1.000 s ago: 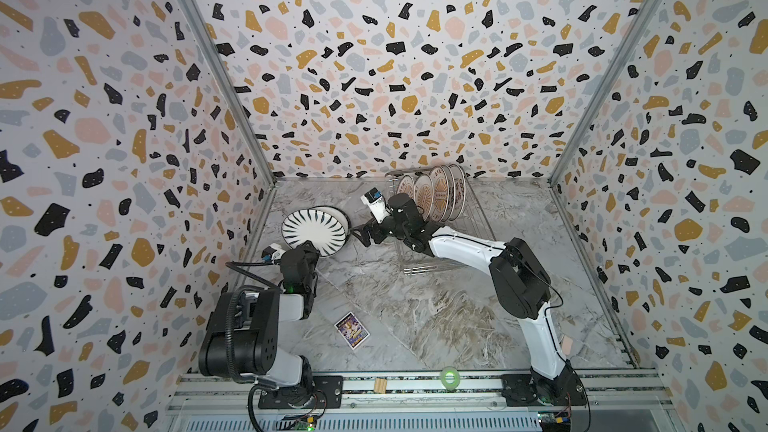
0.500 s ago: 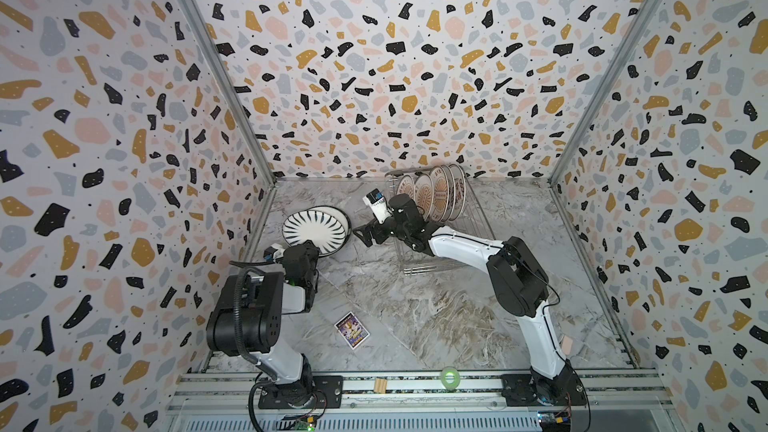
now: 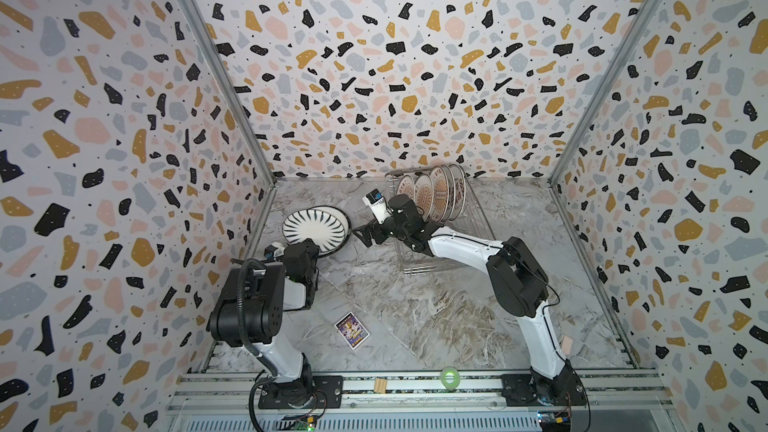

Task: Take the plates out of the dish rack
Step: 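Lower the blue-striped plate flat onto the watermelon plate with the left gripper, then open the left gripper and lift it off the stacked plates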

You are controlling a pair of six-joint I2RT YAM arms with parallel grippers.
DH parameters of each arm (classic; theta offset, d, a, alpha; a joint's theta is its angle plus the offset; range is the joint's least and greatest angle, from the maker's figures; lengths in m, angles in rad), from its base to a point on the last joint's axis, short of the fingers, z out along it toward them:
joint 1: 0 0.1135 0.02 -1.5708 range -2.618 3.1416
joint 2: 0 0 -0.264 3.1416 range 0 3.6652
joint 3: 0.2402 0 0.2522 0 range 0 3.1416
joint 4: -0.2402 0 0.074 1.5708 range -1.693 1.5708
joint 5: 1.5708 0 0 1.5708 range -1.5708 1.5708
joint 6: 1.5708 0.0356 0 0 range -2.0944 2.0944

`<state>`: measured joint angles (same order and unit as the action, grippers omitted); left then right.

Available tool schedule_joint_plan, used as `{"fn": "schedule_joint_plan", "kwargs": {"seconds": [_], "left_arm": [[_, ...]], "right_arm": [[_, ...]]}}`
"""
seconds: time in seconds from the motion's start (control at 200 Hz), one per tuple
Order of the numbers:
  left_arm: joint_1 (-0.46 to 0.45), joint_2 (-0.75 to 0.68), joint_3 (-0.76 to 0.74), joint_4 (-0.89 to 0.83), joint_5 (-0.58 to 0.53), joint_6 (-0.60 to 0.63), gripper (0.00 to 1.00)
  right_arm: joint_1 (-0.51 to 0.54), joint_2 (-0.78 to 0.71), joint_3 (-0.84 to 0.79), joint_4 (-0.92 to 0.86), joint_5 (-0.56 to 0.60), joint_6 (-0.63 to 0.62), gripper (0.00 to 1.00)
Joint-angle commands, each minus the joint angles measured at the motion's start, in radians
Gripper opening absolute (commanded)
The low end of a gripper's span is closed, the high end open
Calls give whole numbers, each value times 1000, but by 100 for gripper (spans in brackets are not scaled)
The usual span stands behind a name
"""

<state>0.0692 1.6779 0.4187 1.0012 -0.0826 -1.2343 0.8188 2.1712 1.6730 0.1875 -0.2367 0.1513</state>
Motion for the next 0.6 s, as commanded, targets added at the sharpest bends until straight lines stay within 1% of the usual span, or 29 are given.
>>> {"fn": "schedule_joint_plan", "kwargs": {"seconds": [0.0,0.13,0.21,0.355,0.496,0.596], "left_arm": [[0,-47,55,-2,-26,76,21],[3,-40,87,-74,-30,107,22],[3,-27,89,-82,-36,111,23],[3,-24,95,-107,-57,136,33],[7,-32,103,-140,-90,170,35],[7,-25,112,-167,-110,188,35]], "right_arm": [[14,-36,11,-7,13,-8,100],[23,-38,11,-10,22,-18,100],[26,-40,11,-15,34,-19,100],[33,-46,7,-24,49,-28,100],[39,-53,2,-28,40,-44,100],[45,-55,1,-35,55,-53,100]]}}
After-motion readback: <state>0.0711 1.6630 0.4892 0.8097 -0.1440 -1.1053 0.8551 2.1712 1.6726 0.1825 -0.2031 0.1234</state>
